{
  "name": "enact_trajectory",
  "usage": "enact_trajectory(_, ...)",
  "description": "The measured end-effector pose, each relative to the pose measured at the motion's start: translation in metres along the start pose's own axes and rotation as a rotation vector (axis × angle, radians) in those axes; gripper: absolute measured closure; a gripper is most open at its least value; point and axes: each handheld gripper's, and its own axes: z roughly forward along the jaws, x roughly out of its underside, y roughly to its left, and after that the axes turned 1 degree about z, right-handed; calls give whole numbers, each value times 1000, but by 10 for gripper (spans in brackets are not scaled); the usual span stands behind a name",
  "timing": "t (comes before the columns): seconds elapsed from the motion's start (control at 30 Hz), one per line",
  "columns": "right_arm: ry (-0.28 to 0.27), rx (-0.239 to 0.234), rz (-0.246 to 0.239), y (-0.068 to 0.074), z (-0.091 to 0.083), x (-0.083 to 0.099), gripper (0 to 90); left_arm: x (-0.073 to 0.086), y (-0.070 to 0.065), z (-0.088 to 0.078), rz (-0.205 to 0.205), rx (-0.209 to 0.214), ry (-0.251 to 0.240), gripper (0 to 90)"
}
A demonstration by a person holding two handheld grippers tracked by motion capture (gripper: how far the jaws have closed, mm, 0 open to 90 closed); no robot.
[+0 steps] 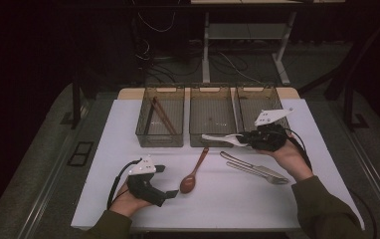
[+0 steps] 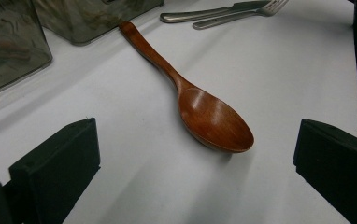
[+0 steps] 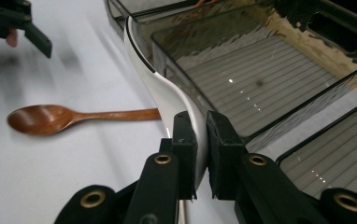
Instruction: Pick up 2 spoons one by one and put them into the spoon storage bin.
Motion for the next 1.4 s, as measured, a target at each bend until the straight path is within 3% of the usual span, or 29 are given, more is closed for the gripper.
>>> enact_trajectory(0.43, 45, 57, 4, -19, 27, -24, 820, 0, 0, 0, -5, 1, -4, 0)
enact_trajectory(0.67, 69, 57, 13, -30, 42, -33, 820, 0, 0, 0, -8, 3, -7, 0)
enact_trajectory(1.27, 182, 42, 36, -38, 81, -27, 810, 0, 0, 0, -8, 5, -1, 0)
enact_trajectory(1.4, 161, 36, 63, -39, 81, -28, 739, 1, 0, 0, -11, 4, -5, 0)
